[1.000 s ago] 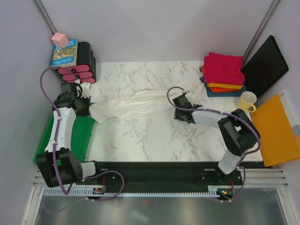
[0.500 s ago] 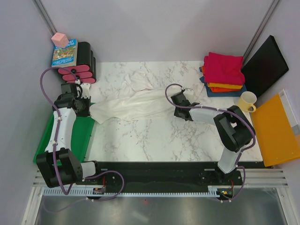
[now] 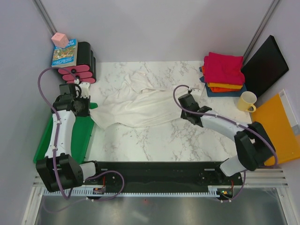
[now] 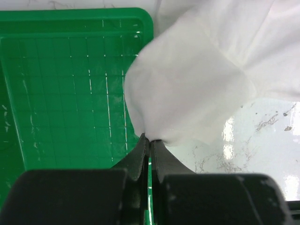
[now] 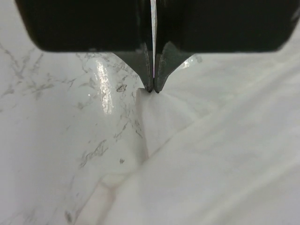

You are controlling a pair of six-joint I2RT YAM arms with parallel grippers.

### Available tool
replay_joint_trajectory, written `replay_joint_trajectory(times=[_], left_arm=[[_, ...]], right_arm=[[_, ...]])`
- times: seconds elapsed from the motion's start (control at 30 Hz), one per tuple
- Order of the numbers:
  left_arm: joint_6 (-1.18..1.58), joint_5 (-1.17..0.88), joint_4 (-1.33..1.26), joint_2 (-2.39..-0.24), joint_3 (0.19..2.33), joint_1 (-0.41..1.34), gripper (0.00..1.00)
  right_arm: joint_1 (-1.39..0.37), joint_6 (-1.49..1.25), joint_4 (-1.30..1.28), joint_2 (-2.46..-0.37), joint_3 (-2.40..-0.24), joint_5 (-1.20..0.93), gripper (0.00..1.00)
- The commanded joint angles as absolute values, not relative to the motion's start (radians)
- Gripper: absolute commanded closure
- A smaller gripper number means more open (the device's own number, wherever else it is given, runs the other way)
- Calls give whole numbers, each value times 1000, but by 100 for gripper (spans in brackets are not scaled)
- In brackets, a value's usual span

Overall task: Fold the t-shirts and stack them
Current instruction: Flatten out the tshirt

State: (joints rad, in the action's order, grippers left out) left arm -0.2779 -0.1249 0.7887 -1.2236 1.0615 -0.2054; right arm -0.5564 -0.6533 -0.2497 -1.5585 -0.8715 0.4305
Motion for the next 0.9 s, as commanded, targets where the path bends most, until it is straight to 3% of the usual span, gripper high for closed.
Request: replay_joint_trajectory(times=[0.0, 0.23, 0.47, 0.87], left_arm=[[-235, -189, 775, -1146, 1181, -207, 98], [-157, -285, 810, -1016, 1337, -209, 98], [-104, -250, 816, -884, 1515, -209, 98], [-49, -225, 845, -764, 1903, -207, 98]], right_arm=[[-557, -508, -328, -1350, -1036, 526, 100], [-557, -358, -428, -1145, -1233, 557, 100], [-557, -212, -518, -1010, -1468, 549, 100], [-558, -118, -611, -991, -1899, 563, 100]])
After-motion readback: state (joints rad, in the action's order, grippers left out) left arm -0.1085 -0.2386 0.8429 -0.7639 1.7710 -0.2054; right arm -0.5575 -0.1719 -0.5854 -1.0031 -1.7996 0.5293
